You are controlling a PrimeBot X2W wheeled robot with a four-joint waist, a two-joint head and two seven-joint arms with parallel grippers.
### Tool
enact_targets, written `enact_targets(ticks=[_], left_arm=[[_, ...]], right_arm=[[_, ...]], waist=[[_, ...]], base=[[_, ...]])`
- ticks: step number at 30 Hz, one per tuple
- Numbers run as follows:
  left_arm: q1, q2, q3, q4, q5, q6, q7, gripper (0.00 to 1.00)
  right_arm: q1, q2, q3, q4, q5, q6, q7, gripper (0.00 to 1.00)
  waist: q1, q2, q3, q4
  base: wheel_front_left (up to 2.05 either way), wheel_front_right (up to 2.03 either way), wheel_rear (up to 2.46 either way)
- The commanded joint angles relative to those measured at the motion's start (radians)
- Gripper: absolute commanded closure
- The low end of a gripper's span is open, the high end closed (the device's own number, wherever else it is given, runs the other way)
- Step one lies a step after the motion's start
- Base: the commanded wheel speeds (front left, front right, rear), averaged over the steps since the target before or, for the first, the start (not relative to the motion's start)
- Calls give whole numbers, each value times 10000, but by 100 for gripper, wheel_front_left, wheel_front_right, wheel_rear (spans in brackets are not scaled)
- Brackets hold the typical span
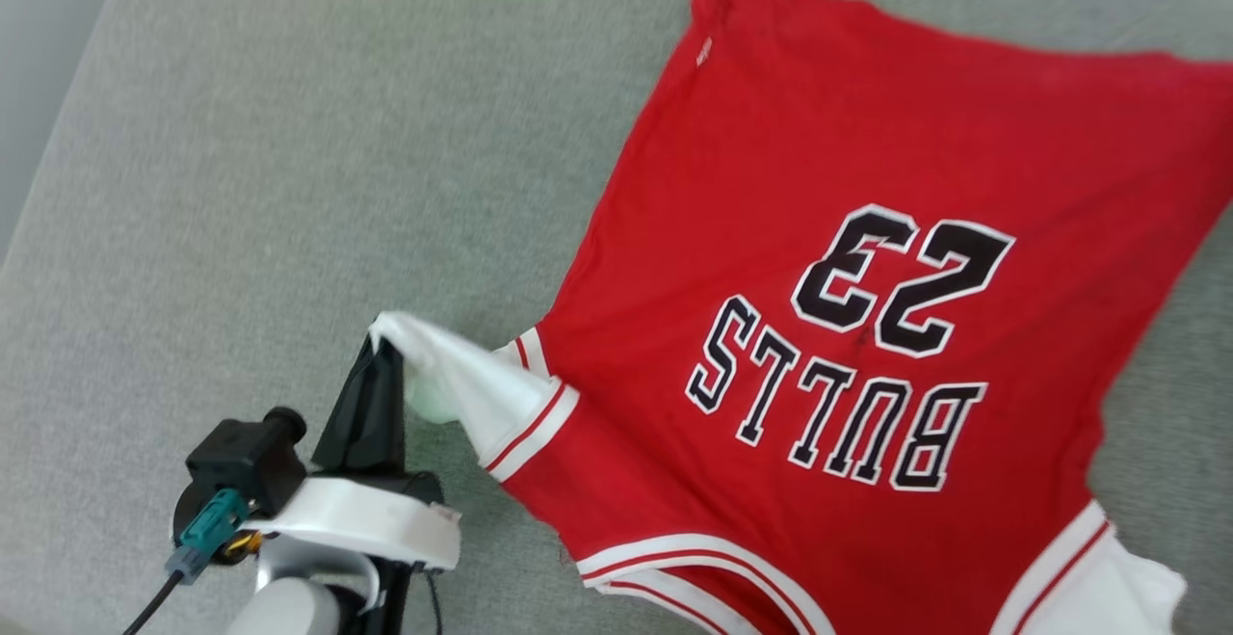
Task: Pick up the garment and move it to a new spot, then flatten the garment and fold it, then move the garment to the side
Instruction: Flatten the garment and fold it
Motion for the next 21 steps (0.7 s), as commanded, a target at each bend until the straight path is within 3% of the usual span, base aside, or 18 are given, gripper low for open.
enact_targets(ticks=[1,11,15,21], left_arm=[[206,122,60,44,-50,65,30,100],[1516,920,566,126,-425,448,561,100],[1989,1107,742,129,-578,600,695,100],[2551,1243,907,68,-803,758,804,100]], right_arm=[[344,-169,72,-126,107,-7,-8,100],[4058,-1008,71,-2074,1032,-7,406,100],[6066,-843,-369,-2730,1157,-7,700,100],[8723,-58,-564,-3056,1388,-7,1174,100]], waist=[[-1,0,-684,-473],[-1,0,-2450,-1865],[-1,0,-2928,-2335],[-1,0,-3362,-2923]], base=[[0,0,0],[0,0,0],[0,0,0],[0,0,0]])
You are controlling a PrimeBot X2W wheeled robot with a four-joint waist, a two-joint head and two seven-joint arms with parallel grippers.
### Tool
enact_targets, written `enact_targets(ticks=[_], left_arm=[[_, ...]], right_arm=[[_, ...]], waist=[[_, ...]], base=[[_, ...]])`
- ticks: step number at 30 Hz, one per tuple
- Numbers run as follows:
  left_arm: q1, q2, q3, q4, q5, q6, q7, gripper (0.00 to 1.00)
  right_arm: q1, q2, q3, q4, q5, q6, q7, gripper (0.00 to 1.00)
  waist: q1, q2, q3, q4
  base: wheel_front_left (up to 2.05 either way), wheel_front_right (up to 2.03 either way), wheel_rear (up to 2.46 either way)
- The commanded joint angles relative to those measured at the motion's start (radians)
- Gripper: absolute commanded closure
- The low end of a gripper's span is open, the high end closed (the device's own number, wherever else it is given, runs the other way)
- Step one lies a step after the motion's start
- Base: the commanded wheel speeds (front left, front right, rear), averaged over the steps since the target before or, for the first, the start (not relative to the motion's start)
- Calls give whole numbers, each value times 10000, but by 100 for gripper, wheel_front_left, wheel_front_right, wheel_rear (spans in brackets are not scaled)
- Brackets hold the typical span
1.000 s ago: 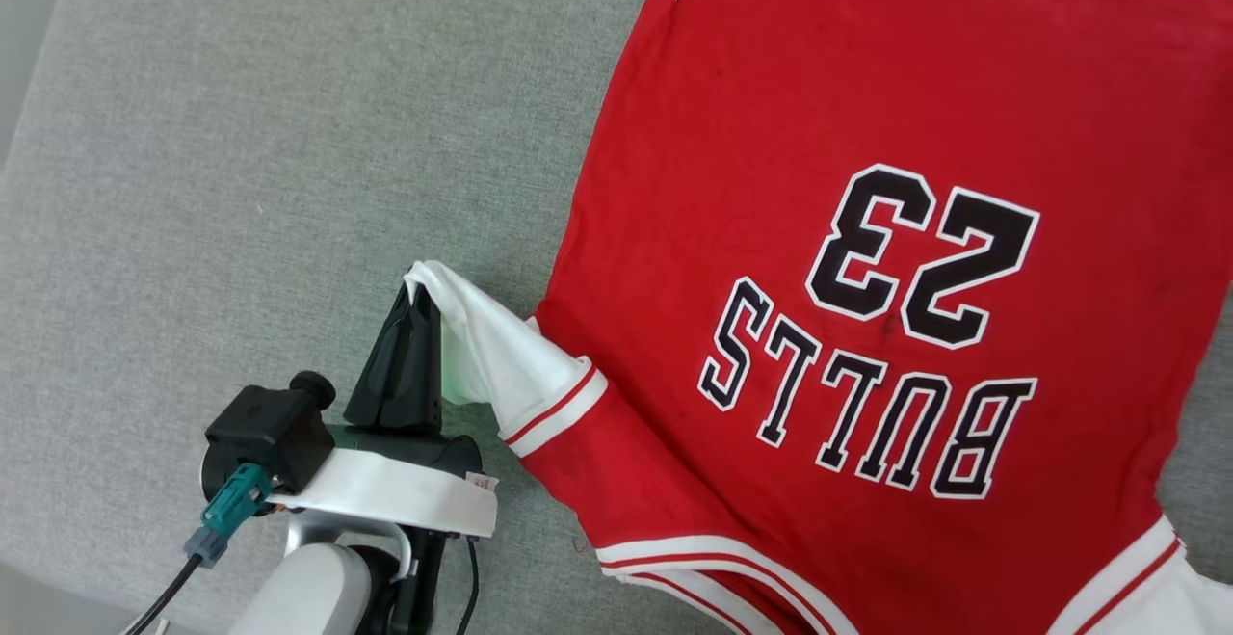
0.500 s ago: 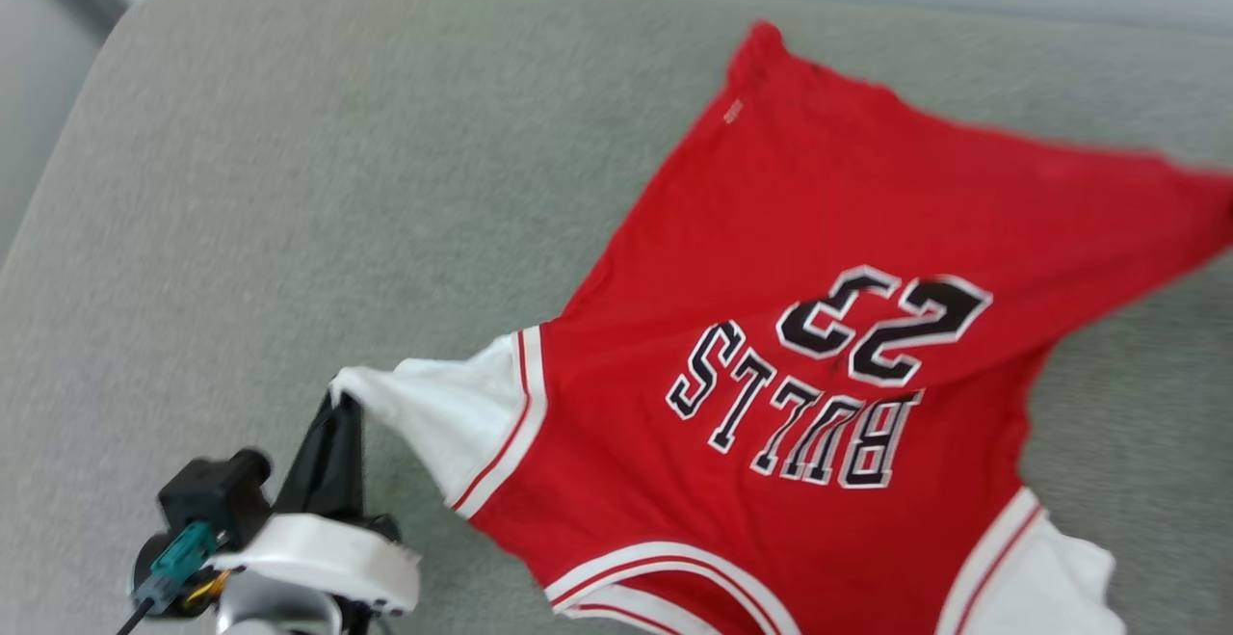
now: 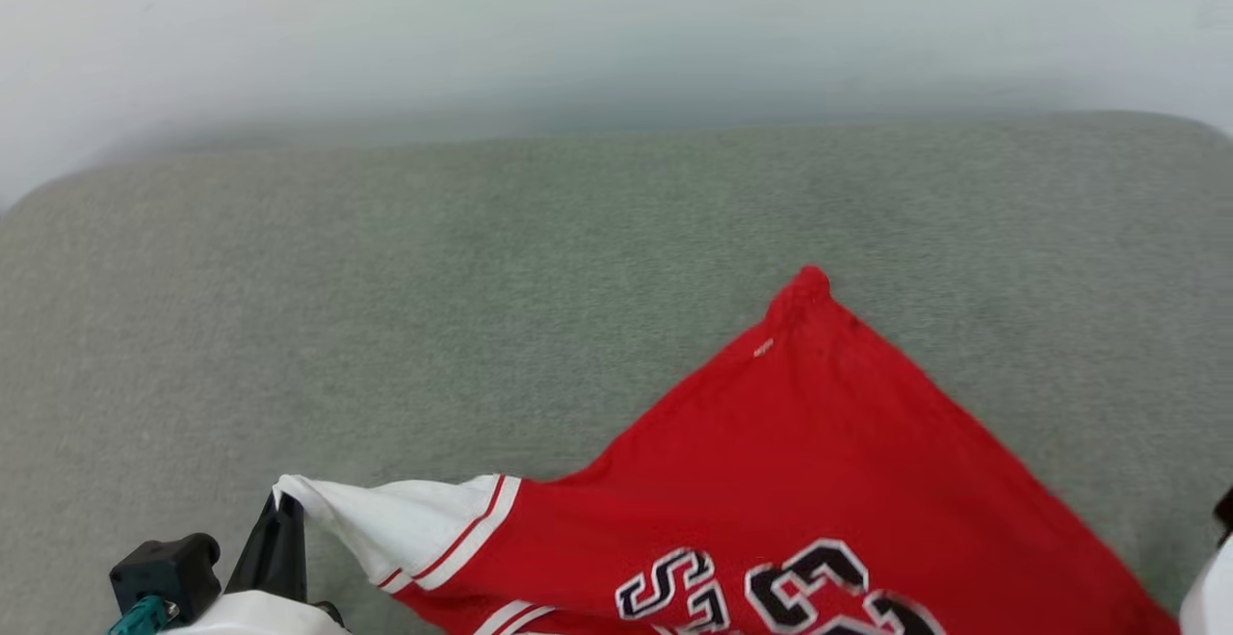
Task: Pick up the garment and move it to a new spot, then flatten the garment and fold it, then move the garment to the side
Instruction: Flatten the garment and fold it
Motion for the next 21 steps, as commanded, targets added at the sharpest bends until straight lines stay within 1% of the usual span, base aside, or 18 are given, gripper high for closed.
enact_targets(ticks=[1,3,5,6,7,8,10,12,13,17,21], left_arm=[[50,71,51,-50,-30,59,23,100],[87,104,47,-56,-51,65,66,100],[104,147,19,-81,-35,64,129,100],[105,151,15,-105,-38,76,137,100],[83,164,10,-132,-28,84,158,100],[74,166,2,-155,-25,92,163,100],[52,184,-1,-222,-6,112,191,100],[1,196,-14,-261,15,136,222,100],[-30,205,-27,-288,27,145,228,100],[-195,246,-68,-454,117,164,266,100],[-505,267,-152,-693,240,168,297,100]], right_arm=[[334,150,-67,20,19,-7,44,100],[869,520,-96,185,79,-7,141,100],[1183,808,-138,230,99,-5,-11,100],[1259,1020,-234,288,199,-7,-139,73],[1318,1157,-272,312,234,-5,-268,3],[1343,1225,-233,274,234,-5,-446,0],[1271,1460,-398,240,305,-5,-978,0],[1095,1510,-525,197,192,-7,-1635,0],[952,1621,-663,177,189,-5,-2096,0],[358,1733,-955,161,-54,-5,-4154,0],[-486,1829,-977,340,-87,-5,-6150,0]], waist=[[3,0,-288,-355],[3,0,-315,-450],[3,0,-321,-504],[3,0,-298,-540],[3,0,-271,-564],[3,0,-256,-580],[3,0,-212,-615],[3,0,-172,-633],[3,0,-147,-638],[3,0,32,-588],[3,0,378,-453]], base=[[0,0,0],[0,0,0],[0,0,0],[0,0,0],[0,0,0],[0,0,0],[0,0,0],[0,0,0],[0,0,0],[0,0,0],[0,0,0]])
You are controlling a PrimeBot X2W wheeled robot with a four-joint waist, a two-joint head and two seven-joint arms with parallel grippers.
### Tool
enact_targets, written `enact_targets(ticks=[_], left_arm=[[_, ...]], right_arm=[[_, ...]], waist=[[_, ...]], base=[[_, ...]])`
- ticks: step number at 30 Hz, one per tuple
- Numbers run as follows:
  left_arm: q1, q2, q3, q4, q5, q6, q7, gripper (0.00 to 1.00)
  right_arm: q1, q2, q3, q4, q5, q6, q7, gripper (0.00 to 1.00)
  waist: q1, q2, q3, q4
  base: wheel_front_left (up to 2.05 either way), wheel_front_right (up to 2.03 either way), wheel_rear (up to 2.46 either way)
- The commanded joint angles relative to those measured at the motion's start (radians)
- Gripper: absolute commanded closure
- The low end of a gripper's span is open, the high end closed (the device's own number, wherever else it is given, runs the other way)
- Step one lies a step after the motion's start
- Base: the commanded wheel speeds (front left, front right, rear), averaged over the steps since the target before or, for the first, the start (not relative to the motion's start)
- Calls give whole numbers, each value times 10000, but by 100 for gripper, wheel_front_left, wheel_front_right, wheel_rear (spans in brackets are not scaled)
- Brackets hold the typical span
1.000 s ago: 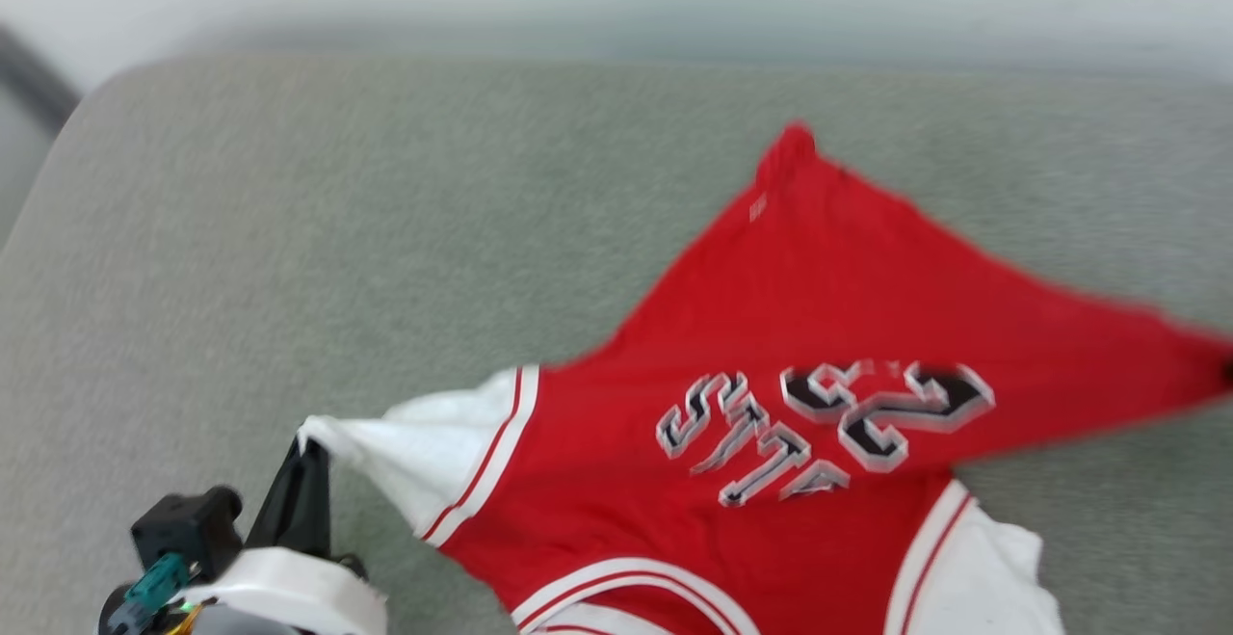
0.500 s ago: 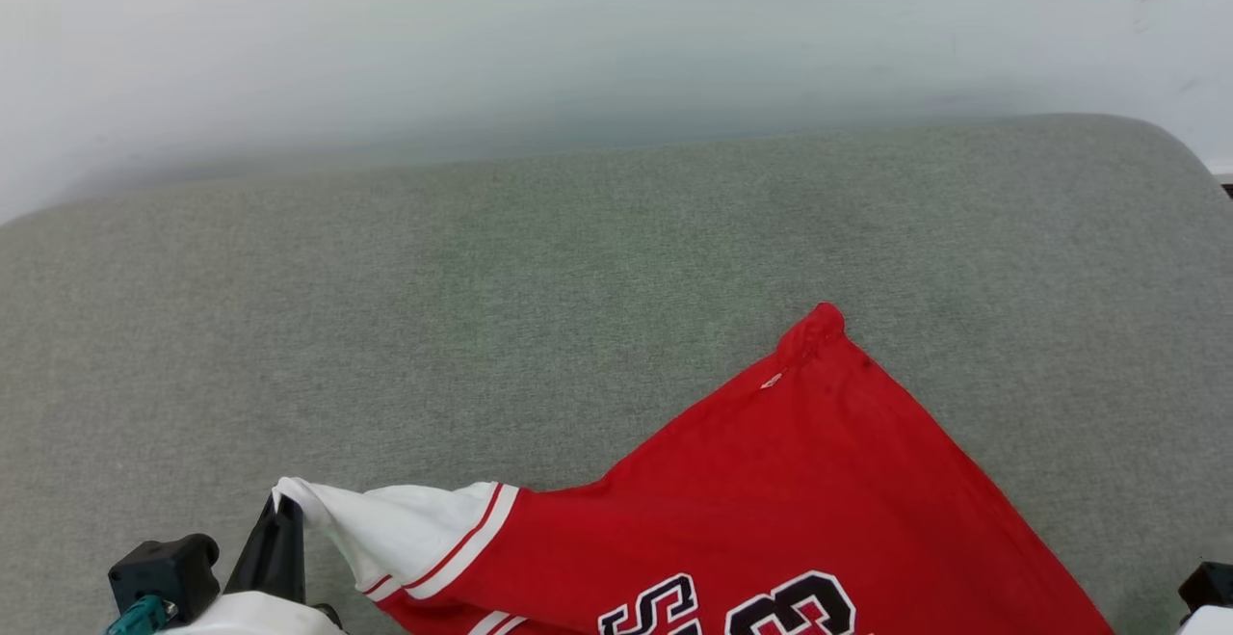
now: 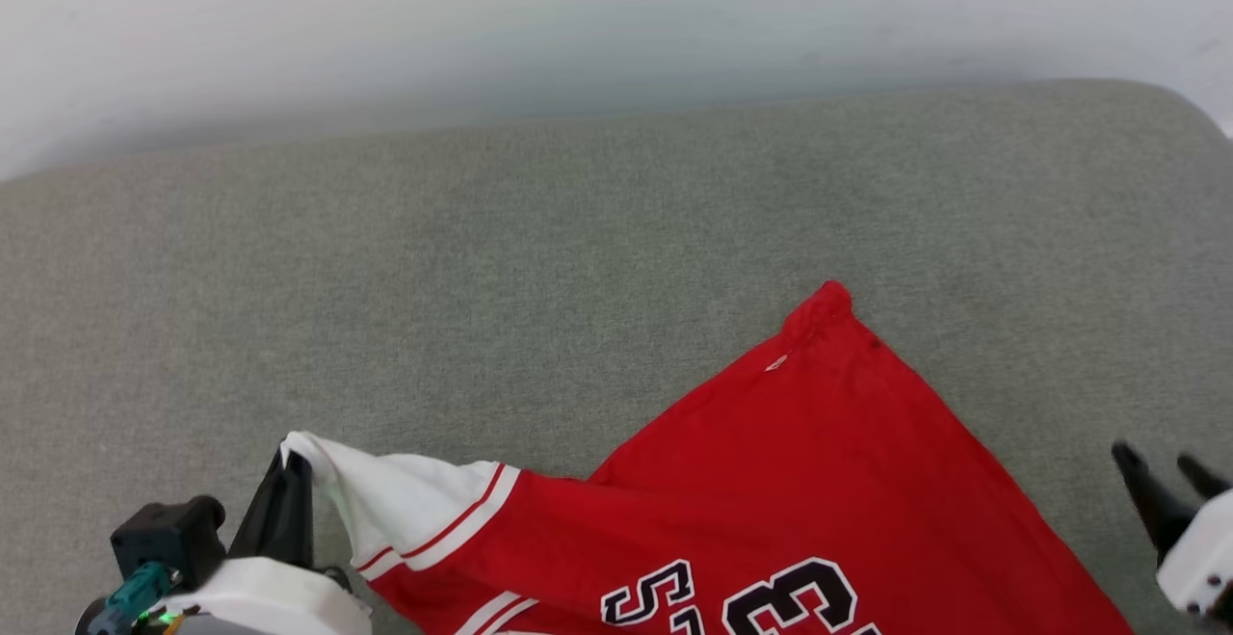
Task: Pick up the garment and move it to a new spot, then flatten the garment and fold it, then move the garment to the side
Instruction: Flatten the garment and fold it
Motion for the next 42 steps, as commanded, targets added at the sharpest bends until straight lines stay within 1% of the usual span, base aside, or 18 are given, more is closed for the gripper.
enact_targets(ticks=[1,3,5,7,9,11,16,20,21,23,25,26,33,34,35,36,39,42], left_arm=[[-262,16,-39,-105,106,1,0,100],[-477,-22,-116,-236,197,-21,5,100],[-700,-86,-205,-350,294,-40,-12,100],[-926,-129,-295,-470,403,-31,3,100],[-1143,-179,-412,-585,507,-52,21,100],[-1343,-221,-503,-644,583,-64,13,100],[-1798,-365,-710,-729,749,-173,-46,100],[-2184,-503,-867,-742,854,-275,-140,100],[-2277,-529,-912,-733,863,-321,-139,100],[-2477,-609,-1005,-725,914,-389,-164,100],[-2620,-691,-1086,-675,926,-441,-220,100],[-2620,-691,-1086,-675,926,-441,-220,100],[-2897,-889,-1211,-457,924,-589,-387,100],[-2911,-907,-1222,-415,905,-603,-412,100],[-2932,-923,-1224,-372,884,-599,-419,100],[-2939,-937,-1224,-320,867,-612,-439,100],[-2920,-954,-1221,-164,818,-600,-476,100],[-2881,-961,-1204,-12,763,-623,-490,100]], right_arm=[[-415,30,102,61,-9,-4,-533,0],[-863,-51,296,195,60,-4,-1102,0],[-1359,-148,566,325,153,-4,-1407,0],[-1867,-295,953,436,246,-4,-1373,0],[-2370,-470,1358,507,344,-4,-1089,0],[-2871,-704,1835,567,429,-4,-532,0],[-4100,-1325,2913,525,715,-4,1583,0],[-4927,-1534,3369,728,1046,-4,3336,0],[-5091,-1612,3456,802,981,-4,3686,0],[-5467,-1638,3607,888,970,-4,4213,0],[-5707,-1652,3723,1025,867,-4,4520,0],[-5707,-1652,3723,1025,867,-4,4520,0],[-5826,-1394,4159,1983,873,-4,5581,0],[-5800,-1366,4213,2086,875,-4,5710,46],[-5769,-1304,4263,2148,951,-4,5784,65],[-5751,-1235,4279,2197,1021,-4,5861,100],[-5765,-1205,4401,2184,1097,-4,5986,100],[-5883,-1330,4408,2007,1156,-4,5727,100]], waist=[[0,-1,250,127],[0,-1,491,251],[0,-1,715,362],[0,-1,979,480],[0,-1,1222,608],[0,-1,1460,740],[0,-1,2002,1095],[0,-1,2428,1390],[0,-1,2525,1468],[0,-1,2728,1618],[0,-1,2901,1750],[0,-1,2901,1750],[0,-1,3249,2041],[0,-1,3258,2064],[0,-1,3259,2082],[0,-1,3247,2094],[0,-1,3162,2113],[0,-1,2995,2097]], base=[[0,0,0],[0,0,0],[0,0,0],[0,0,0],[0,0,0],[0,0,0],[0,0,0],[0,0,0],[0,0,0],[0,0,0],[0,0,0],[0,0,0],[0,0,0],[0,0,0],[0,0,0],[0,0,0],[0,0,0],[0,0,0]])
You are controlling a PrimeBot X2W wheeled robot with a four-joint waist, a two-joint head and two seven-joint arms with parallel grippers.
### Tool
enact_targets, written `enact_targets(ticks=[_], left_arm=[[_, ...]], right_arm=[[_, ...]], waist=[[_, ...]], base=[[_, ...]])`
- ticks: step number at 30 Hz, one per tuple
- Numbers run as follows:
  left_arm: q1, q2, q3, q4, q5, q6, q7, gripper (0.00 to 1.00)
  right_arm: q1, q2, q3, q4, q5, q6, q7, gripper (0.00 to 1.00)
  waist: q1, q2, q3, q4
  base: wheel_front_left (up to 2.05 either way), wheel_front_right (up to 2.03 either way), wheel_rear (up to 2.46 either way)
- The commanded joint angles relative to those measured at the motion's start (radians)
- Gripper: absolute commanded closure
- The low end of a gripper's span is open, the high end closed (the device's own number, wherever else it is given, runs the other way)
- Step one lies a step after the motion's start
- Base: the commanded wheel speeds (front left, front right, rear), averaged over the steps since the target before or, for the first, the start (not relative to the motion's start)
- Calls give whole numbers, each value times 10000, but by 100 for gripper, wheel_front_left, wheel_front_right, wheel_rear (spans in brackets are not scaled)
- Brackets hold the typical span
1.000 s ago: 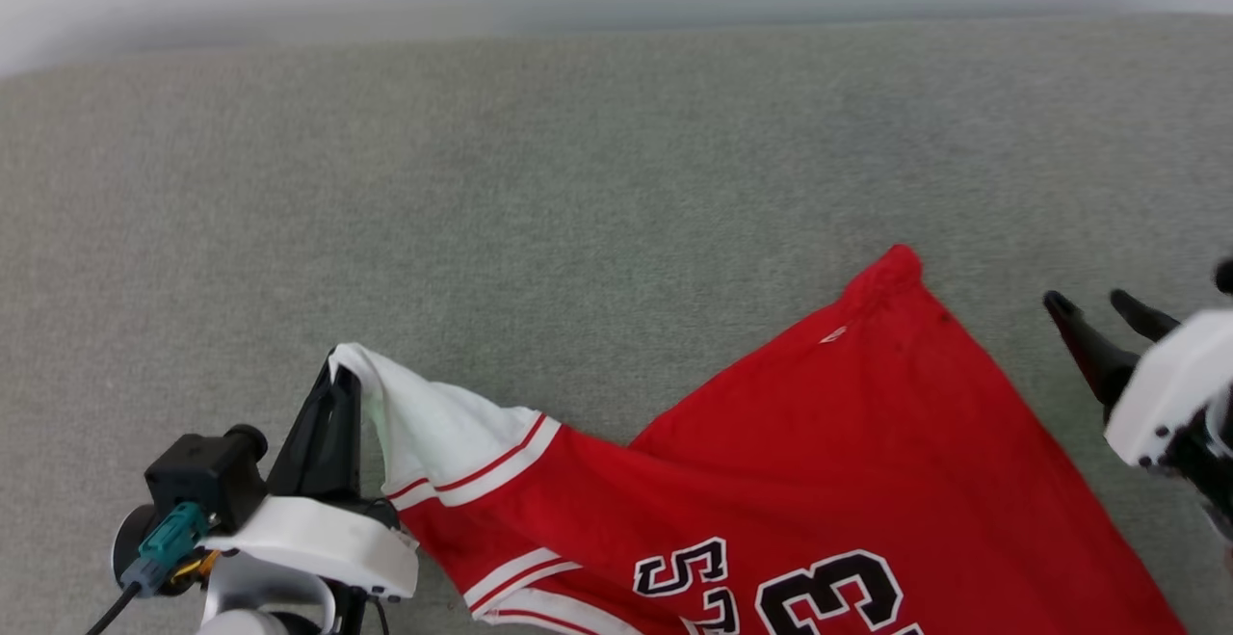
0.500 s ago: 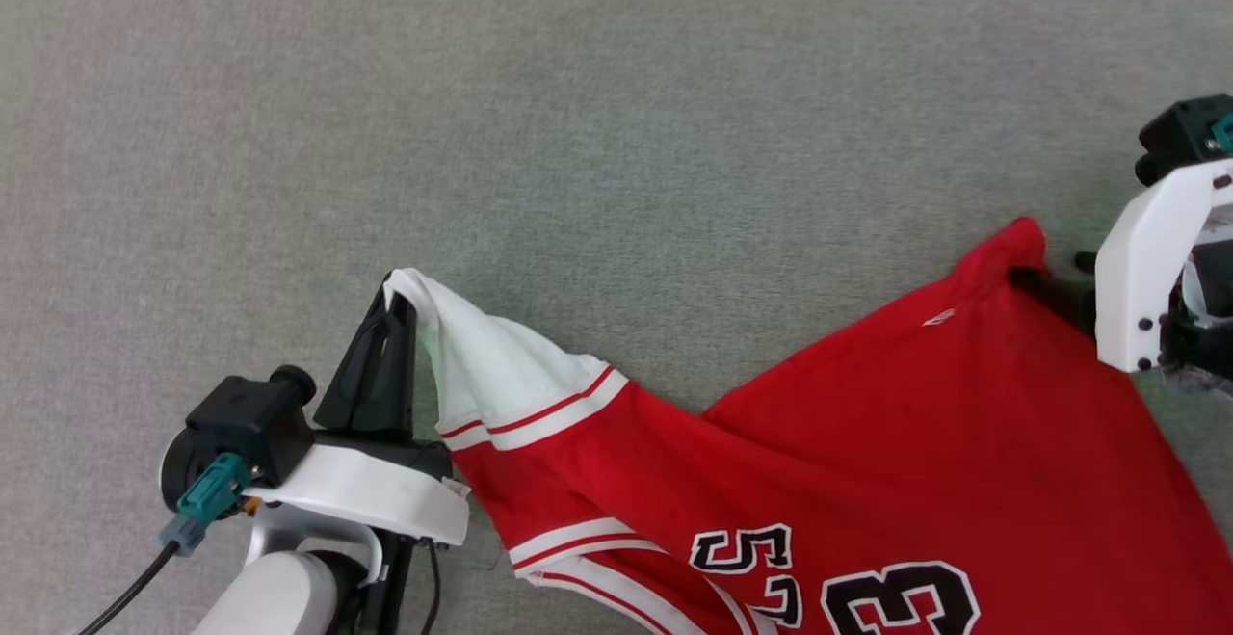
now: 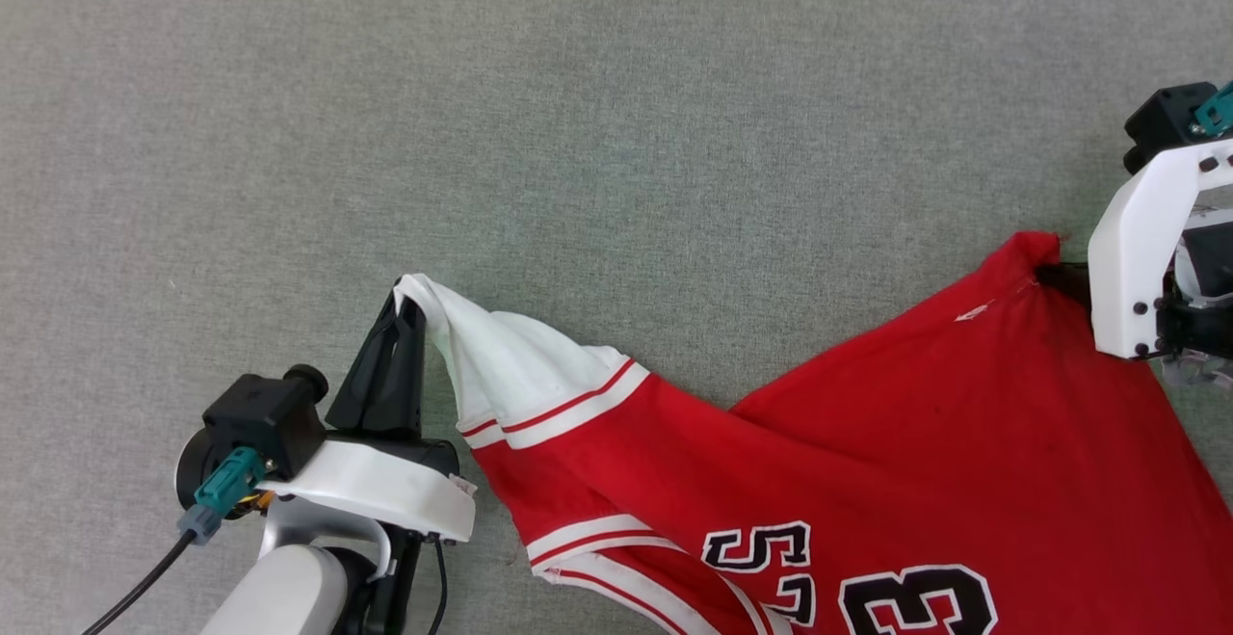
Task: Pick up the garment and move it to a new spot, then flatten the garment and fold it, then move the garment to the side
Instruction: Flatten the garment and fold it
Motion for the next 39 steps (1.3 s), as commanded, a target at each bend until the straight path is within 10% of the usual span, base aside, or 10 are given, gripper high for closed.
enact_targets(ticks=[1,23,39], left_arm=[[-40,-16,47,65,-66,-16,-52,100],[-3317,567,993,3743,-1052,-1466,413,100],[-9086,279,632,7590,-236,-2561,-9,100]], right_arm=[[393,179,299,245,36,-4,-9,100],[-38,401,-734,976,-1132,-5,-3187,100],[-3413,162,-578,1675,-2105,-8,-5746,100]], waist=[[-1,-1,-138,-25],[-1,-1,-3346,-1185],[-1,-1,-2114,-1646]], base=[[0,0,0],[0,0,0],[0,0,0]])
